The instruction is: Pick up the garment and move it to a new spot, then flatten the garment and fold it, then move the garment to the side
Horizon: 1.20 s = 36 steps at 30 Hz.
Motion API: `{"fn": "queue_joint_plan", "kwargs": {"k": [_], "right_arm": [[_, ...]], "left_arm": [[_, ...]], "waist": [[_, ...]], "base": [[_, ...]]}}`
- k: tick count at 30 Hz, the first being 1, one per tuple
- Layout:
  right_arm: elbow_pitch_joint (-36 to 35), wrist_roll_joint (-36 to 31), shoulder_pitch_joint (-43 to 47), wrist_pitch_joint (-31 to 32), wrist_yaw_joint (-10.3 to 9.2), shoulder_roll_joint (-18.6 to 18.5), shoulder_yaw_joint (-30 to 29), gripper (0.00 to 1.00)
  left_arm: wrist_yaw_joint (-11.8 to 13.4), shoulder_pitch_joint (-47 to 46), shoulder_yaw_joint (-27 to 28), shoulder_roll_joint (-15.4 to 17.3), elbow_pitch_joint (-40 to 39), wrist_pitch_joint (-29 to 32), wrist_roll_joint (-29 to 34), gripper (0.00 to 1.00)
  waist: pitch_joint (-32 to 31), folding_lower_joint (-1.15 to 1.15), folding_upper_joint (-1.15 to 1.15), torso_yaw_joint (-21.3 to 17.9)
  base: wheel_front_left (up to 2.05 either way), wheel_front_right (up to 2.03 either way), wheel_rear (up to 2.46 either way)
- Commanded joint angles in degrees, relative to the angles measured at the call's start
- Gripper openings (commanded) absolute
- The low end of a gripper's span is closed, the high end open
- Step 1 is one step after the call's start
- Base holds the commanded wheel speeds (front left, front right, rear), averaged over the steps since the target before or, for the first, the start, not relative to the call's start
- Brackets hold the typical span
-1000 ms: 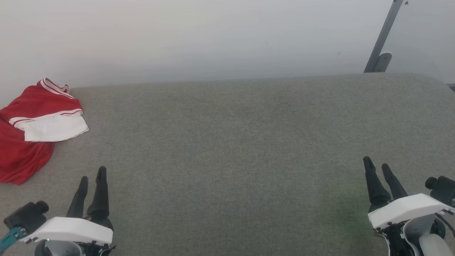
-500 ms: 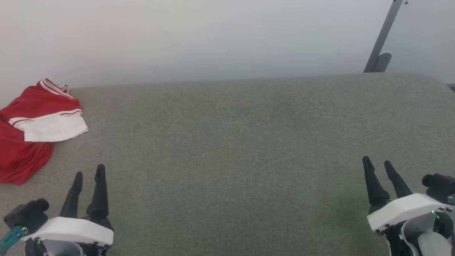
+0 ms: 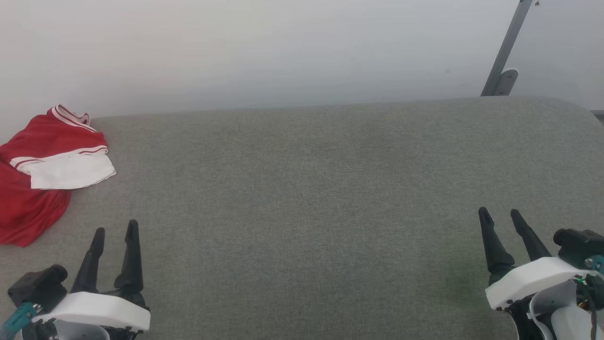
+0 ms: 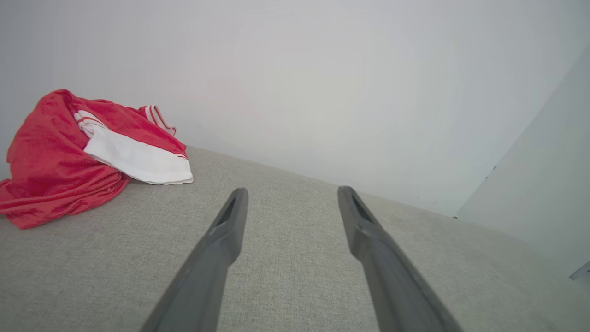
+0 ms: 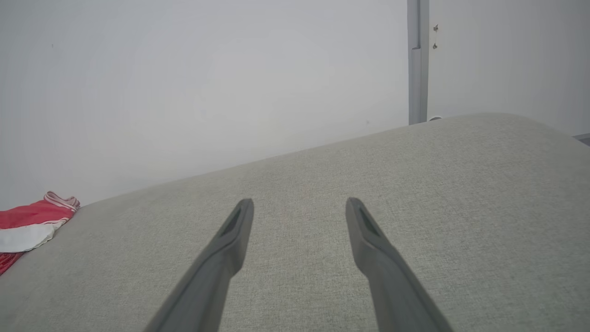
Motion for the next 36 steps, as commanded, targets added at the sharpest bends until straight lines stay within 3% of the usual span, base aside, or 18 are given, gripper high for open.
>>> {"fn": "queue_joint_plan", "kwargs": {"k": [1, 36], "right_arm": [[-0.5, -1.3, -0.9, -0.7, 0.0, -0.4, 0.0, 1.0], [-1.2, -14.8, -1.0, -4.6, 0.0, -1.8, 0.9, 1.0]], "left_arm": [[-0.2, 0.2, 0.2, 0.5, -0.7, -0.6, 1.6, 1.0], [-0.3, 1.4, 0.0, 2.4, -1.8, -4.4, 13.9, 1.0]], "waist": [[0.0, 0.0, 0.0, 0.0], [0.0, 0.0, 0.0, -0.3]], "base": [[0.0, 0.0, 0.0], [0.0, 0.0, 0.0]]}}
